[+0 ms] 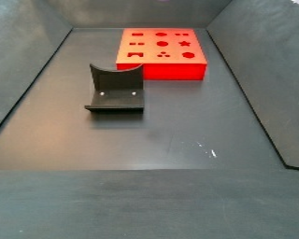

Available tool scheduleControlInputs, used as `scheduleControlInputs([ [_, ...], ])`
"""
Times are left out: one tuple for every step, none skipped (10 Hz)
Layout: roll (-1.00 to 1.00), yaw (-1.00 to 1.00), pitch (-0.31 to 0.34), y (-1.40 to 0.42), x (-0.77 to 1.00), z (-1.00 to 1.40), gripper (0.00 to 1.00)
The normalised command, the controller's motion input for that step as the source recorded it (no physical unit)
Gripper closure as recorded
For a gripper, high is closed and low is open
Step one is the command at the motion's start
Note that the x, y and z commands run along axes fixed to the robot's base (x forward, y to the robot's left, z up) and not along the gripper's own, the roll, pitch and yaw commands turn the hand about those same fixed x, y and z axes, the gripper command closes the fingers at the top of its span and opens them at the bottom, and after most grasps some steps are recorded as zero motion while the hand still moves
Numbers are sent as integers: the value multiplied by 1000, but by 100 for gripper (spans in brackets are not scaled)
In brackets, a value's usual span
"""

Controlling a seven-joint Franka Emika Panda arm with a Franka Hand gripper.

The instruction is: Insert the round object.

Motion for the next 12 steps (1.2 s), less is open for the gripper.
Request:
scheduleControlInputs([
  [-41, 0, -21, 109, 0, -146, 100],
  [-201, -57, -130, 500, 0, -354, 100],
  [-261, -126, -174, 651, -54, -403, 100],
  [-180, -191, -197, 614, -100, -451, 100],
  [-137, -157, -207, 389, 0, -477, 100],
  [-90, -129, -233, 29, 11, -520, 100],
  [-20, -34, -191, -60, 60, -426, 100],
  [0, 0, -127, -189, 86, -317, 100],
  [23, 0, -59, -26, 0, -257, 100],
  [37, 0, 0, 0, -134, -291, 100],
  [56, 0, 17, 0, -137, -369, 100],
  [86, 0, 41, 0, -126, -397, 100],
])
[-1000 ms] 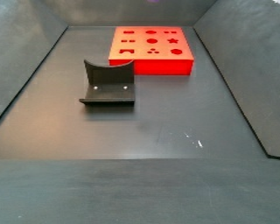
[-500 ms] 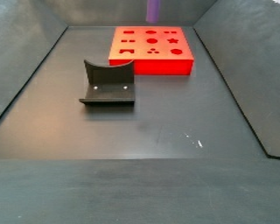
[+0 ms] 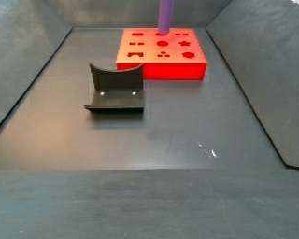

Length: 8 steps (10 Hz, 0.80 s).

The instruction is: Insert the round object.

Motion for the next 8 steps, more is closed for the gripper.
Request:
scheduleControlInputs([
  [33, 0, 14, 0, 0, -409, 100],
  [0, 0, 0, -3, 37, -366, 100],
  [0, 0, 0, 0, 60, -314, 100],
  [0, 0, 0, 0, 43, -294, 100],
  [0, 0, 0, 0, 80, -274, 100],
  [3, 0, 0, 0, 143, -274, 100],
  [11, 0, 0, 0, 171, -251, 100],
  [23, 0, 0, 0, 209, -277, 100],
])
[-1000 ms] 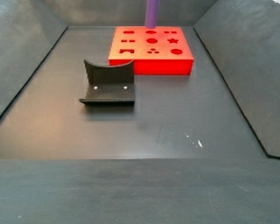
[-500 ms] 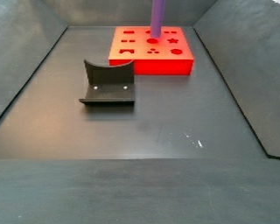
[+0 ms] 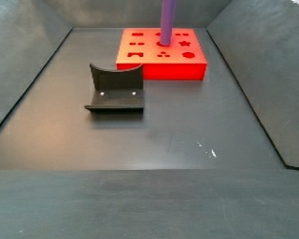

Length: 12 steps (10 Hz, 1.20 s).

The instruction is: Insert the round object.

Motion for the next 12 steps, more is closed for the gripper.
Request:
scheduleControlInputs([
  [43, 0, 0, 0, 240, -280, 100],
  [60, 0, 0, 0, 189, -274, 100],
  [87, 0, 0, 0, 157, -286, 100],
  [119, 0, 0, 74, 194, -294, 100],
  [127, 0, 0, 120, 146, -286, 100],
  [60, -57, 0, 46, -29, -206, 100],
  [63, -66, 0, 0, -109, -200, 100],
  [17, -91, 0, 0, -191, -220, 100],
  [0, -109, -6, 46, -240, -240, 100],
  [0, -103, -3, 40, -169, -237, 100],
  [29, -9, -13, -69, 0, -171, 100],
  [93, 0, 13, -3, 0, -11, 100],
])
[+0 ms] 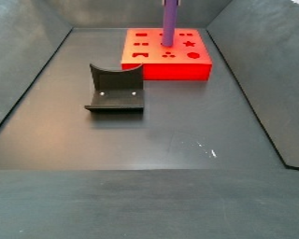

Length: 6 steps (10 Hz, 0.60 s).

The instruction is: Insert the round object.

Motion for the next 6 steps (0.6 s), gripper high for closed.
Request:
scheduleControlInputs([
  [17, 0, 0, 0, 0, -100, 100],
  [149, 0, 16, -69, 257, -549, 100],
  [339, -80, 146, -69, 306, -529, 100],
  [331, -71, 187, -94, 274, -489, 100],
  [331, -86, 211, -80, 231, -443, 100],
  [317, -111, 210, -83, 266, -474, 100],
])
